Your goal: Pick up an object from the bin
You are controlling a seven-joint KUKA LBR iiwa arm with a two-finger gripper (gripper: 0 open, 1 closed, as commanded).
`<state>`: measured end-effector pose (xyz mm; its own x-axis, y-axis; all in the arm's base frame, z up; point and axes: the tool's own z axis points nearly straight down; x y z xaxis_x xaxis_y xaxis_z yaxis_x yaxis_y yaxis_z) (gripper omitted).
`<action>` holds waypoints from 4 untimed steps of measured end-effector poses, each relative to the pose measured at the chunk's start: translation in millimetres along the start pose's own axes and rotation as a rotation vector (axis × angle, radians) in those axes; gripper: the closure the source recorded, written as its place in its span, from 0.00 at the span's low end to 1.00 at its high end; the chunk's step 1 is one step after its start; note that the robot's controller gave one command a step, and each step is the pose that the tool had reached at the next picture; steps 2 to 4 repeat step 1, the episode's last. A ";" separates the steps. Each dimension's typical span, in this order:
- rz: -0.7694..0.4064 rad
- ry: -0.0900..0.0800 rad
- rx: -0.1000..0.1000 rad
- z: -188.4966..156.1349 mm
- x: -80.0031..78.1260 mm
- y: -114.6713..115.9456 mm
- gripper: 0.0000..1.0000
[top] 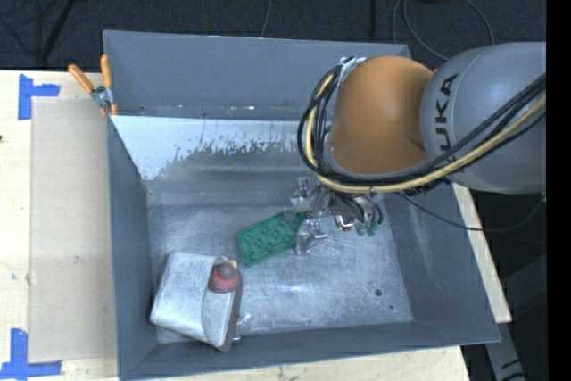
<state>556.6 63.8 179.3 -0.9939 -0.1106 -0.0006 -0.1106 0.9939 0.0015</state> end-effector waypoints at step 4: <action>-0.005 -0.008 0.002 -83.3 4.1 -5.7 1.00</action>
Offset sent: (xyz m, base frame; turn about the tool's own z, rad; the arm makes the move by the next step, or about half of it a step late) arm -0.0050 -0.0067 0.0790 -0.0066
